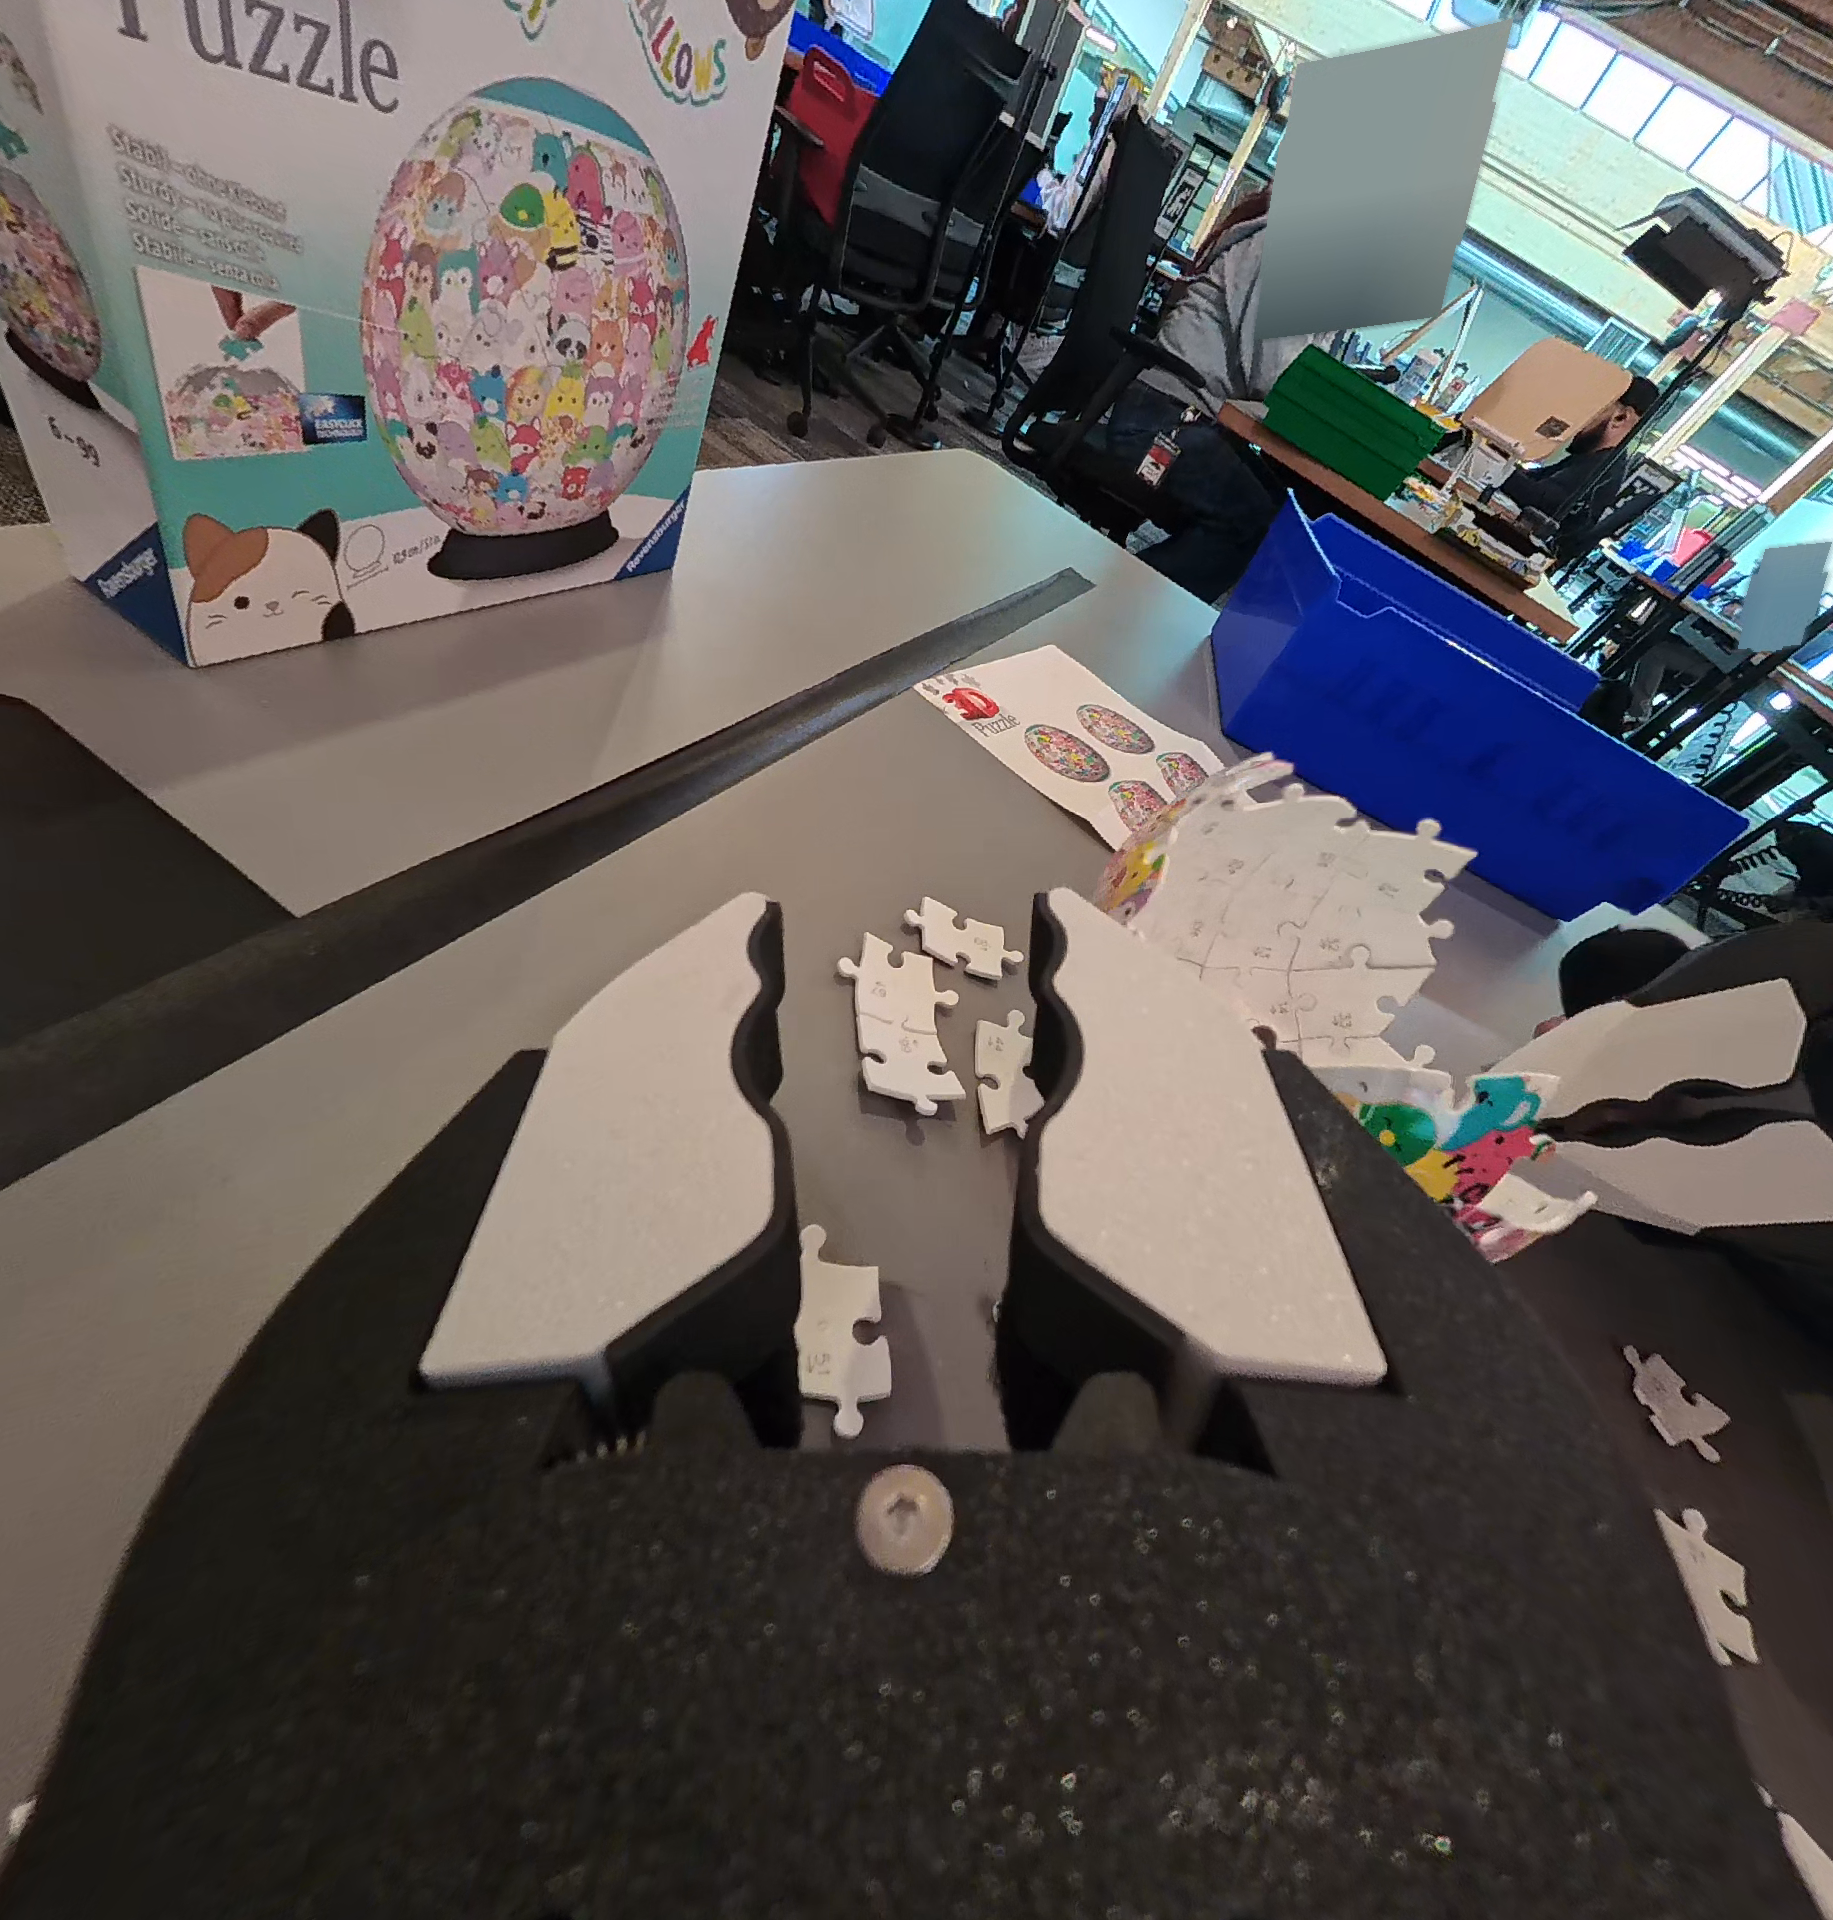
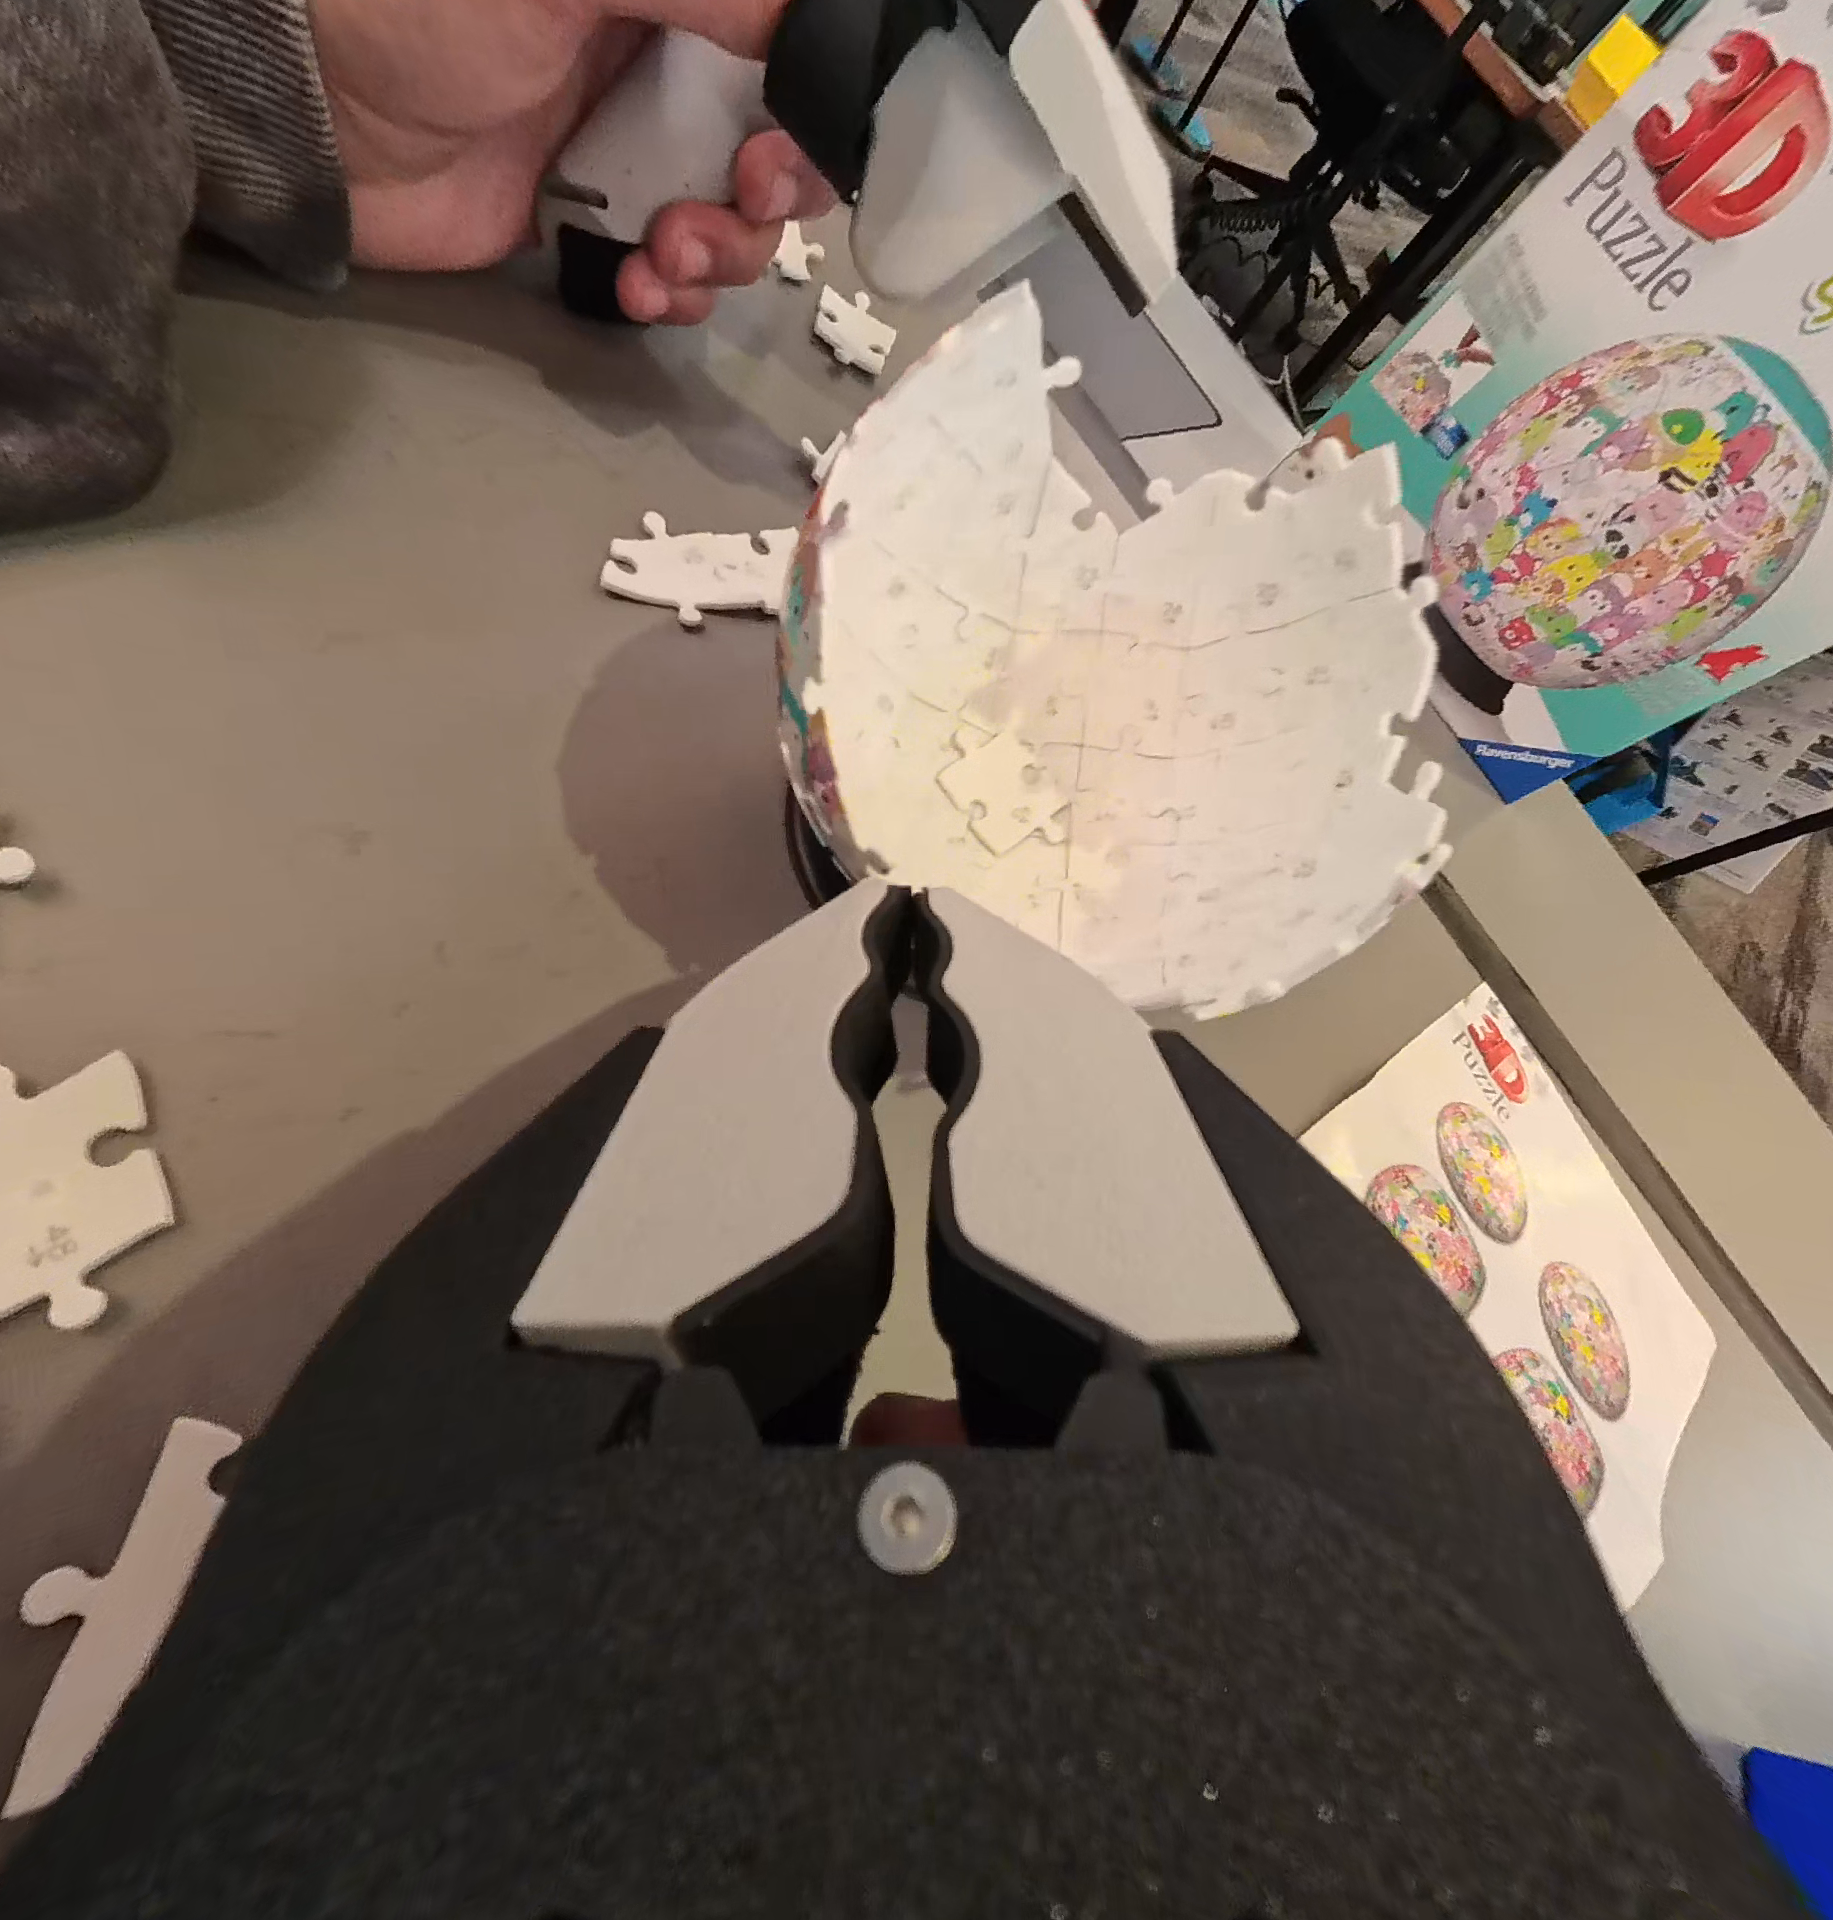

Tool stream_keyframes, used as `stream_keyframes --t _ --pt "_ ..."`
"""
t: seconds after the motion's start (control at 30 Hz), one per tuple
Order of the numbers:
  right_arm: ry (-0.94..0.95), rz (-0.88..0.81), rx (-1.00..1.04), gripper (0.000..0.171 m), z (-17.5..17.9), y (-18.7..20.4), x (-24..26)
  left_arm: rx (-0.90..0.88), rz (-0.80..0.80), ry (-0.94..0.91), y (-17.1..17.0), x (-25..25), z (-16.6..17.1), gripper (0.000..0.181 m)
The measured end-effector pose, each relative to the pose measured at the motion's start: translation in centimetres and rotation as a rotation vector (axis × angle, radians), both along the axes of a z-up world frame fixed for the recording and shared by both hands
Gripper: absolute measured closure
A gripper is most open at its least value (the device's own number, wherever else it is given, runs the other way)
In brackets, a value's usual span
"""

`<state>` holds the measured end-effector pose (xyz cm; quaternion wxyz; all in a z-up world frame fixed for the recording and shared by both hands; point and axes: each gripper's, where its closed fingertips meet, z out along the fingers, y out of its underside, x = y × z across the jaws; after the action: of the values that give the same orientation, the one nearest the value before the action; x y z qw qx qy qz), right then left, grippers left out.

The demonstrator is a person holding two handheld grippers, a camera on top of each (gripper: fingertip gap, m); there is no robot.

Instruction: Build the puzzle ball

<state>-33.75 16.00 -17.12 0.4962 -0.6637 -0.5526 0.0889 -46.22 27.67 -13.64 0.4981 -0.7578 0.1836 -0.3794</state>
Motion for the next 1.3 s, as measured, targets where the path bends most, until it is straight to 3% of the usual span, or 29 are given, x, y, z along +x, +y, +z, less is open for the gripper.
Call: stream_keyframes --t 0.77,0.9,1.07,1.17,1.3 --pt "-0.042 -0.017 -0.078 0.171 -1.9 0.9 -0.7 -0.005 -0.010 0.001 -0.1 0.2 -0.1 0.137" --pt "0.003 -0.006 -0.067 0.164 -0.2 0.2 -0.4 -0.002 -0.009 0.001 -0.1 0.2 -0.1 0.137" --pt "0.029 0.058 -0.014 0.146 5.1 0.5 -0.5 -0.002 -0.010 -0.001 -0.1 0.3 0.0 0.137" --pt "-0.138 0.190 0.050 0.136 7.1 1.5 -1.4 0.002 -0.010 0.002 -0.2 0.3 0.0 0.137" --pt "-0.404 0.410 0.259 0.143 7.7 3.5 -2.8 0.010 -0.004 0.009 -0.2 0.2 0.0 0.137"
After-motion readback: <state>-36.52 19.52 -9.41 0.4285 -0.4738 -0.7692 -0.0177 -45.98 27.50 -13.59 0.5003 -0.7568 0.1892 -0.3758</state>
